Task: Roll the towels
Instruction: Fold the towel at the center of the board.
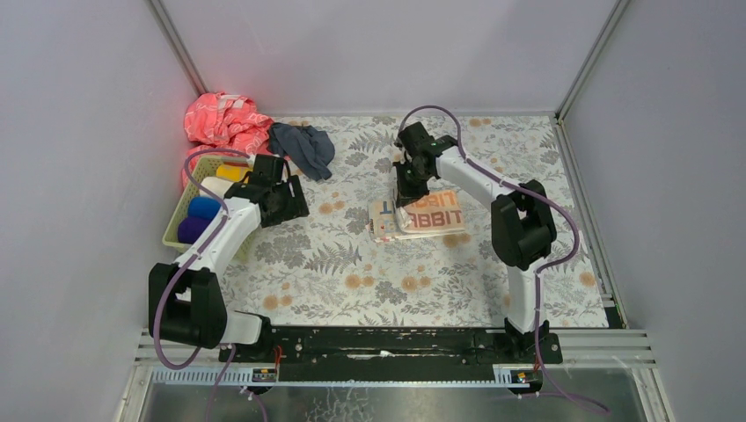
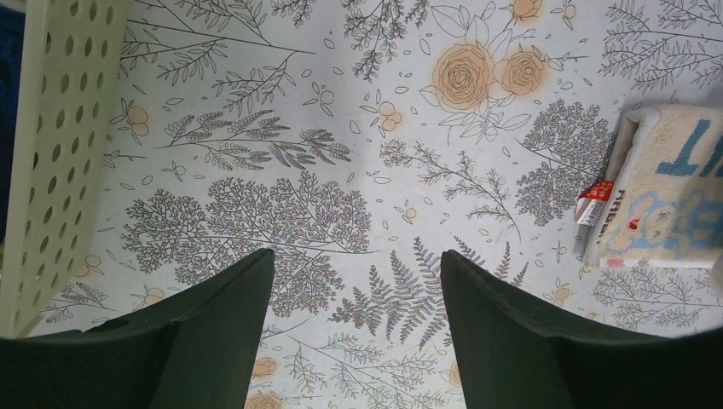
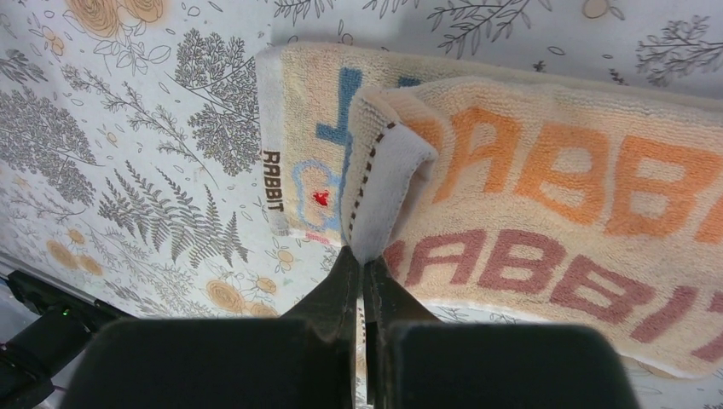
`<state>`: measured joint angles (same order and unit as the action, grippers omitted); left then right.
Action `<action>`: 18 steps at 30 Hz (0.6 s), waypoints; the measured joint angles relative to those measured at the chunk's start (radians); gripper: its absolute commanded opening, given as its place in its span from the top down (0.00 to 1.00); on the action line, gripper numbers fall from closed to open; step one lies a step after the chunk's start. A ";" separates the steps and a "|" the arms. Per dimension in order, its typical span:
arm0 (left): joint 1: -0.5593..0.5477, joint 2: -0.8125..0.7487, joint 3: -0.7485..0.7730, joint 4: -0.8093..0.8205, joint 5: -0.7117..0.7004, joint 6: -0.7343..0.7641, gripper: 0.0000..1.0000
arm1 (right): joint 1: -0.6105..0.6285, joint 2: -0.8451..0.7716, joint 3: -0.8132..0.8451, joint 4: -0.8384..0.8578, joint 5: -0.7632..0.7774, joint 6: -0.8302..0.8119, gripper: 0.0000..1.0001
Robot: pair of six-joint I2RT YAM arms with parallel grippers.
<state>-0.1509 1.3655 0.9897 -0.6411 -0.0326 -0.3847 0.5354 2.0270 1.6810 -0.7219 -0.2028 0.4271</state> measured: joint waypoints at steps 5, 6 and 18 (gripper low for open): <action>-0.004 0.002 0.000 0.000 0.000 0.000 0.29 | 0.020 0.020 0.005 0.000 -0.002 0.016 1.00; -0.005 0.002 0.000 0.000 0.000 0.000 0.29 | 0.023 0.020 0.005 0.000 -0.002 0.019 1.00; -0.006 0.011 0.000 0.000 0.006 0.001 0.29 | 0.038 0.020 0.026 0.013 -0.028 0.059 0.98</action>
<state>-0.1574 1.3766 0.9897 -0.6407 -0.0261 -0.3840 0.5732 2.0472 1.7065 -0.7086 -0.2306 0.4862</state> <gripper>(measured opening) 0.709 0.022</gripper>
